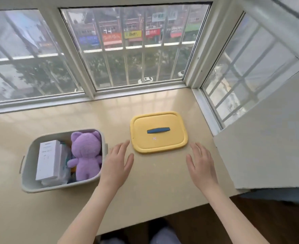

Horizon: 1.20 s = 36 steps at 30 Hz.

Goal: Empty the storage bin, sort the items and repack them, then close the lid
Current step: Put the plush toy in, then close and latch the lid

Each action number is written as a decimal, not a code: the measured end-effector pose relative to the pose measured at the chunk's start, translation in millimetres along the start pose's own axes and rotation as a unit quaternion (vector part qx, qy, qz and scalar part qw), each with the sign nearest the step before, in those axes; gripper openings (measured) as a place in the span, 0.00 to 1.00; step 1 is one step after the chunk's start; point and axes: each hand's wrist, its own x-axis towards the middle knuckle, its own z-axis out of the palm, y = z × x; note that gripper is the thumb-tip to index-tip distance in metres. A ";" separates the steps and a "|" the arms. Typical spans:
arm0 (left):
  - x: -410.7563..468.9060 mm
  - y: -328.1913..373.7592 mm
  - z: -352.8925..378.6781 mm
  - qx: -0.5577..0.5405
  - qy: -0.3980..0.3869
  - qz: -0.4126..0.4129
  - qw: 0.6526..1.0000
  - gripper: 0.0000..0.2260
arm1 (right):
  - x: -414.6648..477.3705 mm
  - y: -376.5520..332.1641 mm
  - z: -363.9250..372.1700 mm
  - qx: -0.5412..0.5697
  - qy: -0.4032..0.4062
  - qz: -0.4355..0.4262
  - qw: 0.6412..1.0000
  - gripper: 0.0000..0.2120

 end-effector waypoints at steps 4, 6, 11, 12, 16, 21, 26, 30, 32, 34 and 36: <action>37.3 7.5 54.2 0.017 -0.053 -0.059 0.997 0.21 | 57.7 41.3 35.3 0.009 -0.033 0.009 0.999 0.20; 56.1 6.7 80.7 0.018 -0.067 -0.076 0.995 0.21 | 83.0 60.0 60.4 0.017 -0.052 0.021 0.998 0.20; 108.8 -17.6 153.0 -0.027 -0.082 -0.137 0.987 0.21 | 128.7 109.3 134.4 0.033 -0.089 0.073 0.993 0.20; 118.7 -27.0 167.3 -0.030 -0.079 -0.144 0.986 0.21 | 137.2 118.8 148.1 0.030 -0.092 0.080 0.992 0.20; 147.9 -72.0 216.8 -0.019 -0.081 -0.210 0.974 0.26 | 174.5 150.8 193.6 0.027 -0.120 0.110 0.986 0.22; 161.0 -106.0 252.6 0.003 -0.085 -0.285 0.955 0.34 | 195.3 161.5 228.2 -0.028 -0.131 0.144 0.981 0.27; 160.9 -104.2 265.7 -0.005 -0.079 -0.293 0.953 0.34 | 200.1 155.1 230.7 -0.014 -0.122 0.187 0.975 0.29; 149.1 -92.3 247.9 -0.041 -0.054 -0.285 0.956 0.33 | 190.0 150.7 209.6 0.050 -0.123 0.198 0.971 0.32; 140.8 -82.2 229.4 -0.046 -0.036 -0.267 0.962 0.32 | 180.7 145.1 189.5 0.071 -0.117 0.191 0.972 0.32; 131.9 -69.8 204.6 -0.053 -0.021 -0.257 0.965 0.32 | 169.5 134.7 163.7 0.075 -0.107 0.176 0.976 0.32; 123.4 -55.1 174.0 -0.063 -0.007 -0.246 0.967 0.32 | 158.7 118.7 132.8 0.080 -0.096 0.159 0.979 0.32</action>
